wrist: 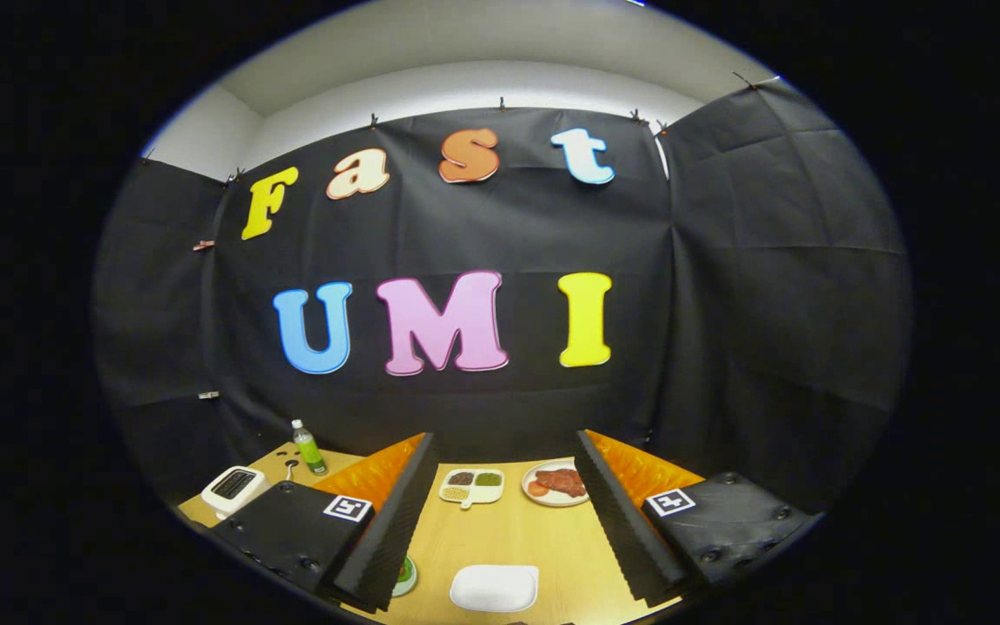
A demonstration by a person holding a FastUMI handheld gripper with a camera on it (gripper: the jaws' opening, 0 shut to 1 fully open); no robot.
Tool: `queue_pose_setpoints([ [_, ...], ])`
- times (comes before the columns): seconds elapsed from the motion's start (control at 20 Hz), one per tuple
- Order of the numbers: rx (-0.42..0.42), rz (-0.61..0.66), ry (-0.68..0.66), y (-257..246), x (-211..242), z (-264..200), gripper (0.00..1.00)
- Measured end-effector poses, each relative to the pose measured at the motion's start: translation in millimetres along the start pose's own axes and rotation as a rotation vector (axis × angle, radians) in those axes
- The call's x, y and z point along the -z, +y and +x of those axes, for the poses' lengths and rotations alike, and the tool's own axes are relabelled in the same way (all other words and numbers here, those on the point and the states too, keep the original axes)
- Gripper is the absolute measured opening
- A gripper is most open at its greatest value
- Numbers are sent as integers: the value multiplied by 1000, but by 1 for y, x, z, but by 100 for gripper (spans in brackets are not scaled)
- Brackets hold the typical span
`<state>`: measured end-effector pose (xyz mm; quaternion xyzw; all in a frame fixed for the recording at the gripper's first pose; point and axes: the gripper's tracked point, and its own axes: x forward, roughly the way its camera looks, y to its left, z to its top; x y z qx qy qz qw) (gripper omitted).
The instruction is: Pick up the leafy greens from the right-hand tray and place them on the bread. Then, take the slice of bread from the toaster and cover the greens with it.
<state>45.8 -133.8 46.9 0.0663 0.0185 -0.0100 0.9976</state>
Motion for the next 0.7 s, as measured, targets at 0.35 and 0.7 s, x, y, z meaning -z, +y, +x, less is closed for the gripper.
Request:
queue_pose_setpoints([
  [0.35,178,-2,32,12,23,-68,98],
  [0.7,173,-49,82,54,40,-93,98],
])
